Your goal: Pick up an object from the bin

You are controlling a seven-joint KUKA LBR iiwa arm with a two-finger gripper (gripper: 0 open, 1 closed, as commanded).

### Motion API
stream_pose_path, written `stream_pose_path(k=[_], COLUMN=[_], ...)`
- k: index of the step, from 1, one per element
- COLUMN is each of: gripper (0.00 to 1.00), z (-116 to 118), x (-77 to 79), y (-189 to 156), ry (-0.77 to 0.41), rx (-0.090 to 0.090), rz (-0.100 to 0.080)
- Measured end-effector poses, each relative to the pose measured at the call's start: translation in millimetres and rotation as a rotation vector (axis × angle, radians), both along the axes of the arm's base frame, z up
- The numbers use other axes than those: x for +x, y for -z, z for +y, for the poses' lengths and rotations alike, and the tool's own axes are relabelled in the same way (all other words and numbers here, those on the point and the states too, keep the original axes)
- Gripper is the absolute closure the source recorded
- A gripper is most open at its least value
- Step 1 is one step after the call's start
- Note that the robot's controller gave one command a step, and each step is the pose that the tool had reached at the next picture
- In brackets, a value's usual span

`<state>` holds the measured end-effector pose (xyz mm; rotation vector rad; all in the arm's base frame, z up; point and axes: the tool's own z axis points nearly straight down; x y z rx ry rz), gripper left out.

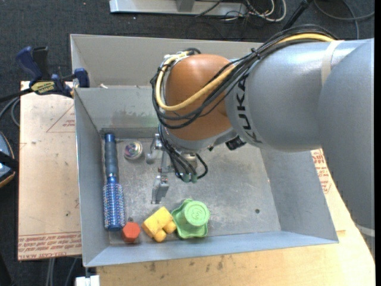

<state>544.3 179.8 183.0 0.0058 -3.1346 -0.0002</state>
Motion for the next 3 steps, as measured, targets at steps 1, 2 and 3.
stream_pose_path(k=[1, 2, 3], gripper=[0.00, 0.00, 0.00], z=[-8, -91, -22], x=[7.7, 1.2, -29.4], y=[90, 72, 109], ry=[-0.255, -0.711, -0.834], rx=[0.006, 0.000, 0.001], rz=[-0.022, -0.008, -0.014])
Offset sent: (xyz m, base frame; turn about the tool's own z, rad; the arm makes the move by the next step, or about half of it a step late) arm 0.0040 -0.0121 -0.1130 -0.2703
